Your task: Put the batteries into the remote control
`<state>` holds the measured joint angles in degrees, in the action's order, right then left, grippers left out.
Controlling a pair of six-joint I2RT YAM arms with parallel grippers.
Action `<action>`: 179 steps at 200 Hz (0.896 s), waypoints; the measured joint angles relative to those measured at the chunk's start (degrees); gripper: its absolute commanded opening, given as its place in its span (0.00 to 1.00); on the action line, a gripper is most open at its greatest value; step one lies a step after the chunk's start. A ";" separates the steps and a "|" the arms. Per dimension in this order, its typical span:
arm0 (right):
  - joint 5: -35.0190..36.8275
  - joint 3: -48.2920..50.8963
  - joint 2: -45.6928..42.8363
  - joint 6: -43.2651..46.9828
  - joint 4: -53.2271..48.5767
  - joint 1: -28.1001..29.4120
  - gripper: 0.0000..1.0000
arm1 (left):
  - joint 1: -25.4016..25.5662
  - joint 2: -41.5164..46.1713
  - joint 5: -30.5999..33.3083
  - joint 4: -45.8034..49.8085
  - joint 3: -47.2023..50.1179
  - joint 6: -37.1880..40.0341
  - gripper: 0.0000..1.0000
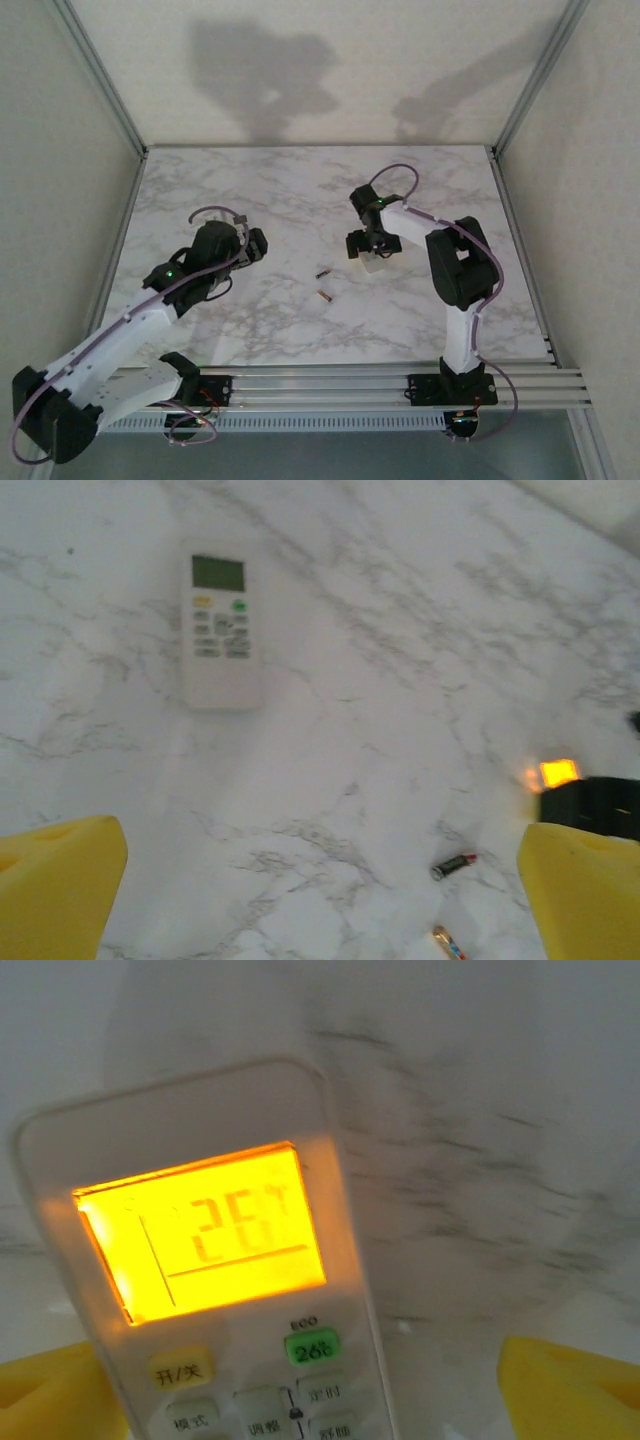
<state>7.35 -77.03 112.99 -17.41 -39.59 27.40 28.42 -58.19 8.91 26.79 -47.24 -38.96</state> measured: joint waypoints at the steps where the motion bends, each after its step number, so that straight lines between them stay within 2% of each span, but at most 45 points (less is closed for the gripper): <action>1: 0.02 0.13 -0.11 0.00 0.00 -0.13 0.90 | -0.35 -0.44 -0.26 -0.07 -0.09 0.07 0.99; 31: -0.22 2.69 -2.38 -1.86 -0.26 -4.68 0.93 | -6.32 -8.76 -4.85 -1.16 -2.38 1.75 0.98; 60: -3.98 3.48 -5.90 -3.32 0.37 -4.98 0.98 | -11.26 -17.14 -7.85 -2.71 -5.92 4.00 0.98; 97: -8.55 7.67 -23.65 -7.98 2.23 -4.20 0.99 | -16.98 -34.88 -8.04 -2.12 -16.81 7.56 0.98; 121: -9.86 9.62 -34.18 -10.03 2.93 -3.93 0.99 | -17.40 -45.72 -7.74 -0.52 -24.94 9.38 0.99; 142: -10.23 11.37 -38.75 -10.58 2.21 -3.82 0.99 | -17.38 -54.88 -7.69 1.49 -33.31 11.26 0.98; 156: -10.05 12.74 -40.28 -10.54 1.49 -3.82 0.99 | -17.38 -59.34 -7.67 3.48 -37.88 12.28 0.94; 179: -9.73 13.68 -41.03 -10.49 -0.68 -3.82 0.99 | -17.38 -63.93 -7.61 6.32 -42.64 13.86 0.78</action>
<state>-2.37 -63.35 71.96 -27.90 -40.27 23.57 11.05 -122.13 1.30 33.10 -89.89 -25.10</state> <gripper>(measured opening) 0.987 0.850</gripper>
